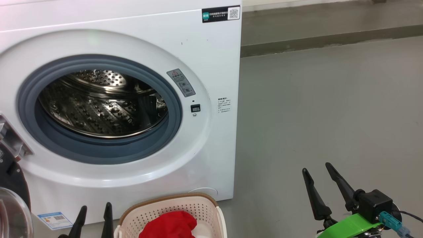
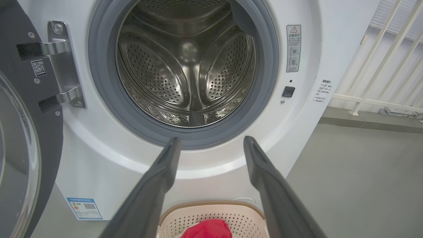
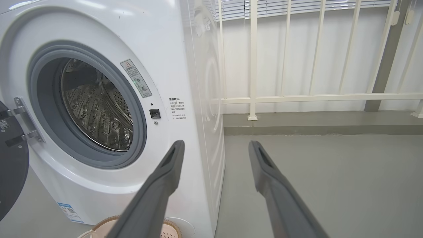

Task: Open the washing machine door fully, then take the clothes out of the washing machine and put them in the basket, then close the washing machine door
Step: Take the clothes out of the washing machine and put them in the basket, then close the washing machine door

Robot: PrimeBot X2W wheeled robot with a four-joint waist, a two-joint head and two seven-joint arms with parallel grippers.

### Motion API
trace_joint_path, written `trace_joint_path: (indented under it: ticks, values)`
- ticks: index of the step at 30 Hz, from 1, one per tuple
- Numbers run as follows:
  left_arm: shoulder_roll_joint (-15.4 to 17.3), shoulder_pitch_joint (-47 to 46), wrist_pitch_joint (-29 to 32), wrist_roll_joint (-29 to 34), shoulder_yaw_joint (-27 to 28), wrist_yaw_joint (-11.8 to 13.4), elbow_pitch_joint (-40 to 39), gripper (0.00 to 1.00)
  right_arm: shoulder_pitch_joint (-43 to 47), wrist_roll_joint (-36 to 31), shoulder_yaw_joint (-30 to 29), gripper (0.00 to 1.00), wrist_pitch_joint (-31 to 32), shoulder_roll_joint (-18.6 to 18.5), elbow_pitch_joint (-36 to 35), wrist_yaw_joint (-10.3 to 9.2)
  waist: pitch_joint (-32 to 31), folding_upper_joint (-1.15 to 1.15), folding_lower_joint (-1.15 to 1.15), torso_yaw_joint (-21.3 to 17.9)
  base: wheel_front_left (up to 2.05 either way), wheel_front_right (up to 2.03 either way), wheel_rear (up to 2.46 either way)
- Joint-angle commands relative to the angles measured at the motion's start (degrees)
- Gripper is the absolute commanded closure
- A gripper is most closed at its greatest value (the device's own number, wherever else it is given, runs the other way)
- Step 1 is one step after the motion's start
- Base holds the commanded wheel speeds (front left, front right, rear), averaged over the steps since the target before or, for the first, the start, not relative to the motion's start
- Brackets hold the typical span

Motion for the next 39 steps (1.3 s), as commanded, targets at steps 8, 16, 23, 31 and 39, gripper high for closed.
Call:
trace_joint_path:
  ticks: [8,16,23,31,39]
  values:
    - [0.53,-0.29,-0.70,1.45,1.93,-0.20,-1.81,0.00,-0.68,0.06,0.53,0.00,-0.37,-0.52,-1.76,0.36,-0.48,0.00,0.00,-0.06,0.00,0.00,0.00]
    - [0.57,-0.14,-0.70,2.42,1.94,-0.09,-2.08,0.00,-0.45,0.09,0.45,0.00,-0.37,-0.55,-1.77,0.36,-0.53,0.00,0.00,0.09,-0.01,0.01,0.00]
    - [0.55,0.06,-0.70,3.25,1.97,0.22,-2.32,0.00,-0.41,0.24,0.66,0.00,-0.37,-0.63,-1.56,0.36,-0.40,0.00,0.00,-0.01,-0.64,0.64,0.00]
    - [0.46,0.18,-0.70,3.24,1.76,0.26,-2.34,0.00,-0.28,0.25,0.85,0.00,-0.37,-0.76,-1.49,0.36,-0.24,0.00,0.00,0.03,-1.61,1.61,0.00]
    - [0.39,0.04,-0.70,2.44,1.38,0.02,-2.93,0.00,-0.34,0.50,1.09,0.00,-0.37,-0.92,-1.33,0.36,-0.03,0.00,0.00,0.36,-1.60,1.60,0.00]
